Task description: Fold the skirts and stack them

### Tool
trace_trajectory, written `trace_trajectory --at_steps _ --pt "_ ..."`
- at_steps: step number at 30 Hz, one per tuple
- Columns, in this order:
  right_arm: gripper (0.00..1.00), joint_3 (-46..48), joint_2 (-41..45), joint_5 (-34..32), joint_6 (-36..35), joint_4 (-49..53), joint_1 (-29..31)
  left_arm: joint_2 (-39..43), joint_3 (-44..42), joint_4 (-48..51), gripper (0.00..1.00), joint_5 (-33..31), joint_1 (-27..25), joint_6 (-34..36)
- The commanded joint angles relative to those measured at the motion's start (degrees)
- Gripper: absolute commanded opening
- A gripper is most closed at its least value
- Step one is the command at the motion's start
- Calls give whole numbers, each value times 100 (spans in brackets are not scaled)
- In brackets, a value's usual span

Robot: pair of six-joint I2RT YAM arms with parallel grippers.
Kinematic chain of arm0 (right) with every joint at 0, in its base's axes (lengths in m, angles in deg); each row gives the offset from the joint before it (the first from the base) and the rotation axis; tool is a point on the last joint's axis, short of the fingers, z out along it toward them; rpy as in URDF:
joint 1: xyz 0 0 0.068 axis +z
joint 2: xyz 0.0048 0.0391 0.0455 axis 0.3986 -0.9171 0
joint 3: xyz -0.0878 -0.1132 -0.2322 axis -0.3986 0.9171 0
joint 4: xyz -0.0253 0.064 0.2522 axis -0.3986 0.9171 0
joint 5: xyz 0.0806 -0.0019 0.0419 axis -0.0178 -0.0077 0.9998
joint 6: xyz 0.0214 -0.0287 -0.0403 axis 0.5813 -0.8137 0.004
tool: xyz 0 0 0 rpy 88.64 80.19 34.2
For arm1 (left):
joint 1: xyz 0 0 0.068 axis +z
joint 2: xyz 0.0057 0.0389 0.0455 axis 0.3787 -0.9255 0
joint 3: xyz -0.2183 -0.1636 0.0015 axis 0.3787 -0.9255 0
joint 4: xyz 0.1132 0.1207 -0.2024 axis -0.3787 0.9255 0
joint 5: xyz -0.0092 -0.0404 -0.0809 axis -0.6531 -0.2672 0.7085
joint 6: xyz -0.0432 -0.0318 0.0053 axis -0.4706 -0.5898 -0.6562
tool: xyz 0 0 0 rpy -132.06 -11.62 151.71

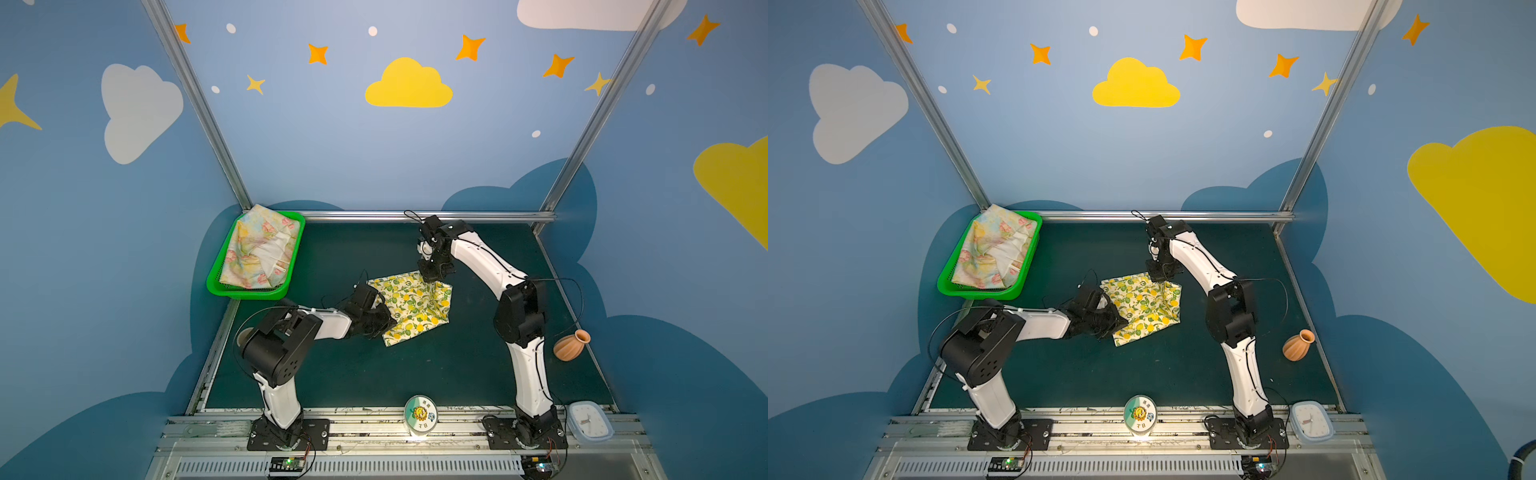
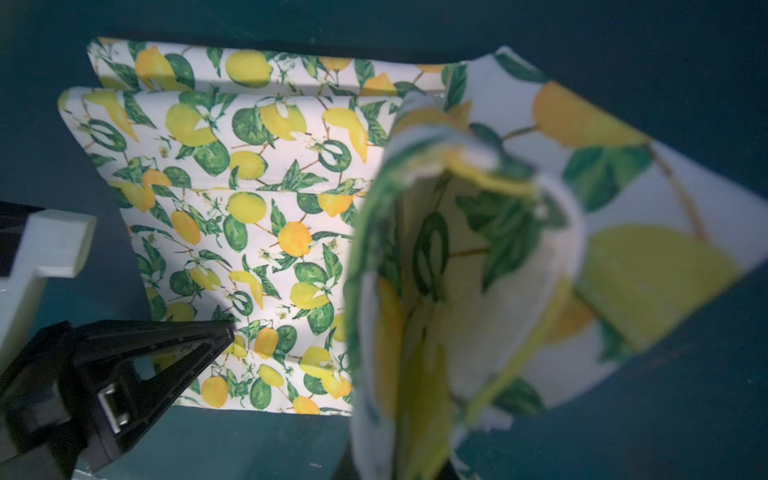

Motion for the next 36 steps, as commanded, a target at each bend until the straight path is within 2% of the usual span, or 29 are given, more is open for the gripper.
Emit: trace_trajectory --at_steps 1,8,12,17,22,26,36 --pt "0 -418 -123 115 -347 54 13 33 -259 1099 10 -641 -253 -127" --pt "0 -331 -52 256 -604 6 -128 734 766 2813 12 -1287 -490 676" --pt "0 -132 11 366 -551 -157 -228 696 1505 3405 13 -1290 -494 1268" --pt "0 63 46 422 -474 -320 -305 15 2258 3158 13 -766 -499 1563" --pt "0 90 3 776 -325 -347 -473 -832 3016 2986 12 -407 -506 1643" --pt "0 57 -48 706 -289 -370 -512 -1350 3507 2927 11 -123 -509 1619" --pt "0 -200 -169 708 -255 -206 -712 -2035 3689 2783 11 206 -530 1443"
